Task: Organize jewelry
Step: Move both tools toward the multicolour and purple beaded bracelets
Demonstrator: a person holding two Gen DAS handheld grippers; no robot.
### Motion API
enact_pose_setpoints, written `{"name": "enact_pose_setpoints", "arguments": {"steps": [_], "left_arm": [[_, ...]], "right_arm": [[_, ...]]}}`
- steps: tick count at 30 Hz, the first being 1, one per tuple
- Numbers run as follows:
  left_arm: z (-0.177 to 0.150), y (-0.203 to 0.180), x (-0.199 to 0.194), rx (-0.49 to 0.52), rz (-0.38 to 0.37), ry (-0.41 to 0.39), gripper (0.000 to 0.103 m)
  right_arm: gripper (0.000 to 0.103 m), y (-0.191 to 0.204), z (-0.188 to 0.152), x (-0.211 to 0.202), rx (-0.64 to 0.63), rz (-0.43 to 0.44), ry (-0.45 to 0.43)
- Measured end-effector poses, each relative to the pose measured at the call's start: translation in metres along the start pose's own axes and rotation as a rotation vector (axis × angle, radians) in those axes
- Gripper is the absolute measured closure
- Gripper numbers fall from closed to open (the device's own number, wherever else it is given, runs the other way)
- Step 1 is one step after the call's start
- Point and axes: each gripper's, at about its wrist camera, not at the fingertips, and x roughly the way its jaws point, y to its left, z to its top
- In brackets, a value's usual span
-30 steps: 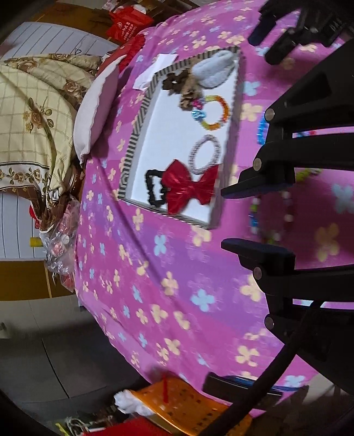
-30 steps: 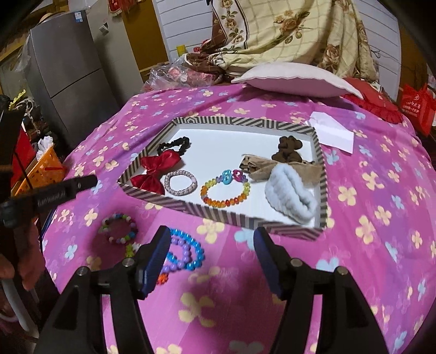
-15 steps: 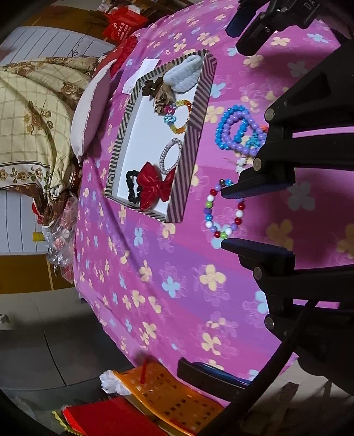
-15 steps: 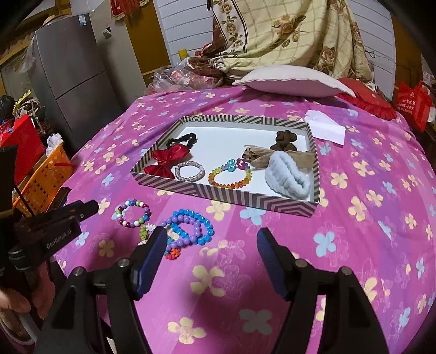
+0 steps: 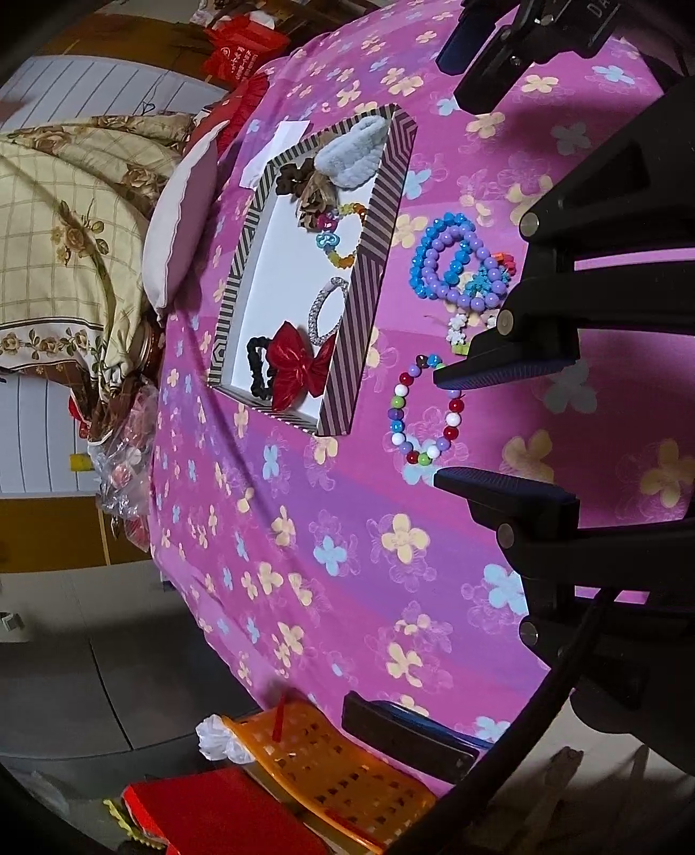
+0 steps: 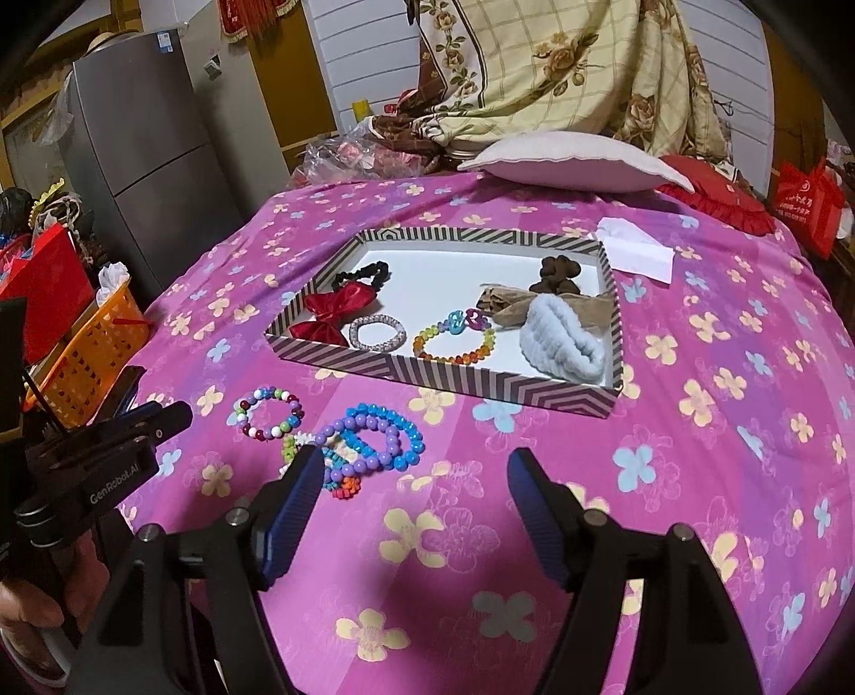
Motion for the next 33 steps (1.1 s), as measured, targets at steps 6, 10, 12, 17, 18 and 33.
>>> {"name": "enact_pose_setpoints", "arguments": {"steps": [6, 10, 12, 17, 18, 33], "left_arm": [[-0.002, -0.001, 0.002, -0.002, -0.001, 0.008, 0.080], [-0.002, 0.000, 0.003, -0.001, 0.000, 0.009, 0.080], [-0.002, -0.001, 0.003, -0.002, -0.001, 0.009, 0.080], [-0.003, 0.000, 0.005, 0.000, 0.000, 0.013, 0.080], [-0.003, 0.001, 0.005, -0.002, -0.002, 0.015, 0.080], [0.000, 0.061, 0.038, -0.170, -0.066, 0.142, 0.080]], "right_arm": [[0.028, 0.001, 0.000, 0.003, -0.005, -0.001, 0.005], [0.028, 0.002, 0.000, 0.005, -0.005, -0.002, 0.011], [0.027, 0.002, 0.000, 0.006, -0.006, -0.002, 0.012], [0.026, 0.003, -0.001, 0.010, -0.013, -0.004, 0.022], [0.026, 0.003, -0.001, 0.011, -0.014, -0.004, 0.023], [0.027, 0.006, -0.007, 0.042, -0.071, 0.003, 0.079]]}}
